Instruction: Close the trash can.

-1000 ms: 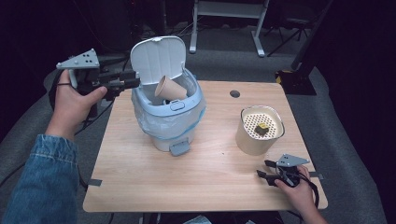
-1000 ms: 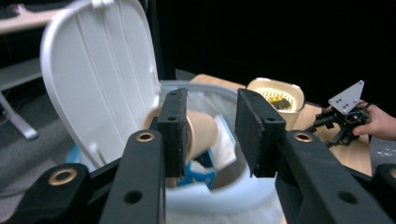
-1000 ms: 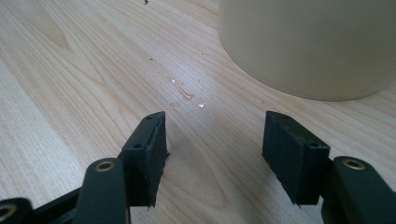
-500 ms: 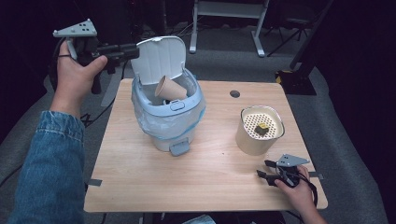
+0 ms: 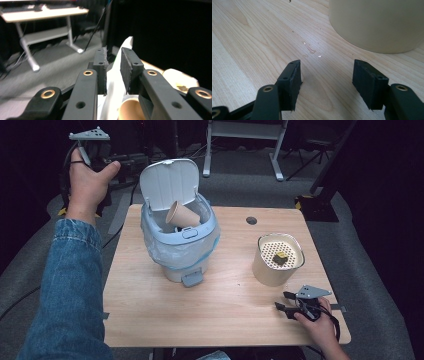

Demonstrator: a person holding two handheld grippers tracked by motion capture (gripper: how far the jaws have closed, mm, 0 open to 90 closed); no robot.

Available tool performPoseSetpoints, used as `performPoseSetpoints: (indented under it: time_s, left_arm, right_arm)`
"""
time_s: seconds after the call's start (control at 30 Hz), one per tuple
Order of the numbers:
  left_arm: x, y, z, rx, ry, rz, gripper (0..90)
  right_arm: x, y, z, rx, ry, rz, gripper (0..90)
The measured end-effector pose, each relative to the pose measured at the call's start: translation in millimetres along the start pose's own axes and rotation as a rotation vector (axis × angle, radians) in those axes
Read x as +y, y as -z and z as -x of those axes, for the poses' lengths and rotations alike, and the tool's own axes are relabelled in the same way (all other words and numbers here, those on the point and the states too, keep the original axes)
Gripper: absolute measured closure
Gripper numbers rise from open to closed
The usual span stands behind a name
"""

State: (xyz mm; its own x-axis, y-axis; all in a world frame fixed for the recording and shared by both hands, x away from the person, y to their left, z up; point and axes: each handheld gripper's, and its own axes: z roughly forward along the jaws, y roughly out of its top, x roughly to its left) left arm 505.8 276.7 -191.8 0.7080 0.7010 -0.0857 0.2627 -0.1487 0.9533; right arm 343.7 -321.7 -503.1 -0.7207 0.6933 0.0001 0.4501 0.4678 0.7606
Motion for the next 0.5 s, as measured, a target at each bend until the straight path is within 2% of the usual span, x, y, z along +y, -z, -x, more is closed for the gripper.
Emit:
performPoseSetpoints:
  time_s: [0.13,0.23,0.33,0.37,0.4,0.47,0.5]
  left_arm:
    - [-0.2,-1.2,-0.6,-0.014,0.011,0.005,79.4]
    - [-0.4,0.5,2.2,-0.041,0.010,0.001,82.7]
    - [-1.6,1.1,10.1,-0.093,0.001,0.010,83.5]
    - [-2.9,1.4,14.5,-0.128,-0.001,0.016,83.8]
    - [-4.0,0.9,17.1,-0.149,-0.005,0.004,84.4]
    - [-10.9,-5.9,24.9,-0.167,-0.036,-0.074,83.9]
    - [-13.2,-8.6,27.2,-0.174,-0.045,-0.092,83.1]
  right_arm:
    - [0.0,0.0,0.0,0.000,0.000,0.000,40.4]
    - [0.0,0.0,0.0,0.000,0.000,0.000,40.4]
    - [0.0,0.0,0.1,0.000,0.000,0.000,40.4]
    - [0.0,0.0,0.0,0.000,0.000,0.000,40.4]
    - [0.0,0.0,0.0,0.000,0.000,0.000,40.4]
    - [0.0,0.0,0.1,0.000,-0.001,0.000,40.4]
    - [0.0,0.0,0.2,0.000,-0.001,0.000,40.3]
